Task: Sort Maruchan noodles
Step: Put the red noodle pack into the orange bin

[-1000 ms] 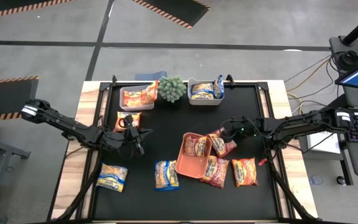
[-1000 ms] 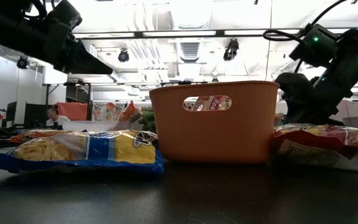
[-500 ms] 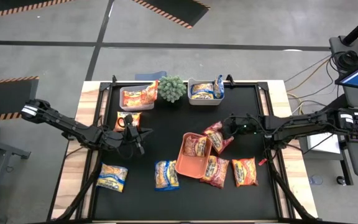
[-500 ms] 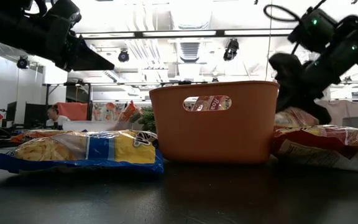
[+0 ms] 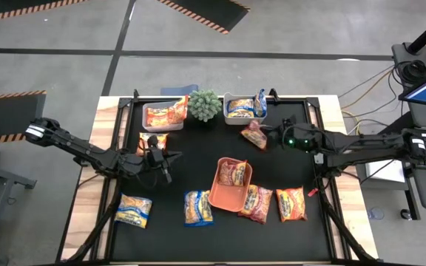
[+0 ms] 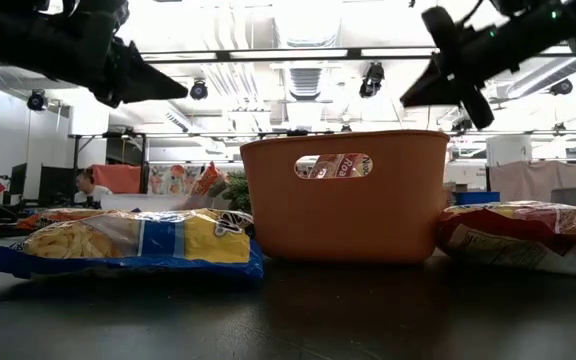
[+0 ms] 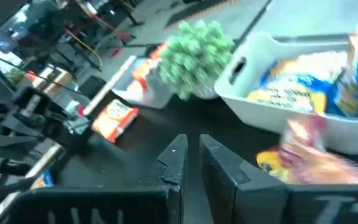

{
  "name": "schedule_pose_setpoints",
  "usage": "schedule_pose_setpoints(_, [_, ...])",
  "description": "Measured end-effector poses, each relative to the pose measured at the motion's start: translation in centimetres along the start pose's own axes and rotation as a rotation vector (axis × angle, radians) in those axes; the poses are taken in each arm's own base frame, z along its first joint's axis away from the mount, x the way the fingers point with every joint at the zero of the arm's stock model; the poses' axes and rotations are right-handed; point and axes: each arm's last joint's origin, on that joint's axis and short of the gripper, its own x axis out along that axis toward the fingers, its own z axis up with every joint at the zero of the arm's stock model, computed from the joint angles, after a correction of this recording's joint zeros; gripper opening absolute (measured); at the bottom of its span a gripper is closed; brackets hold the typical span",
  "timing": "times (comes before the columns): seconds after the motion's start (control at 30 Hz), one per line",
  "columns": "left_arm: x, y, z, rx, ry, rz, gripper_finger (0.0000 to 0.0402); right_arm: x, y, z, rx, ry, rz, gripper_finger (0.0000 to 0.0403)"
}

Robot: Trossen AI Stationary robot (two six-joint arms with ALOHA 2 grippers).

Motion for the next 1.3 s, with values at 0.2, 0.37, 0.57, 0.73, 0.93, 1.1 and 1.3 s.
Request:
schedule_pose_setpoints(0.2, [0.0, 0.0, 0.1, 0.002, -0.009, 0.0, 0.0, 0.2, 1.2, -0.1, -0.067, 0.044, 0.006, 0.0033])
schedule_pose_setpoints(0.37, [0.0, 0.0, 0.1, 0.001, -0.009, 0.0, 0.0, 0.9, 0.0, -1.5, -0.067, 0.144, -0.136, 0.0033])
schedule_pose_setpoints(0.57, [0.0, 0.0, 0.1, 0.007, -0.009, 0.0, 0.0, 0.8, -2.7, -2.6, -0.122, 0.271, -0.387, 0.0034])
schedule_pose_setpoints(0.73, [0.0, 0.0, 0.1, 0.021, -0.009, 0.001, 0.0, 1.1, -3.9, -1.9, -0.04, 0.34, -0.404, 0.0047])
schedule_pose_setpoints(0.93, [0.0, 0.0, 0.2, 0.03, -0.015, 0.001, 0.0, 1.7, -5.9, -0.5, -0.007, 0.377, -0.425, 0.0118])
schedule_pose_setpoints(1.1, [0.0, 0.1, 0.2, 0.043, -0.016, 0.003, 0.0, 1.8, -7.4, 0.5, -0.01, 0.391, -0.428, 0.0205])
schedule_pose_setpoints(1.3, [0.1, 0.1, 0.2, 0.043, -0.016, 0.007, 0.0, 2.2, -9.0, 0.1, -0.032, 0.375, -0.368, 0.029])
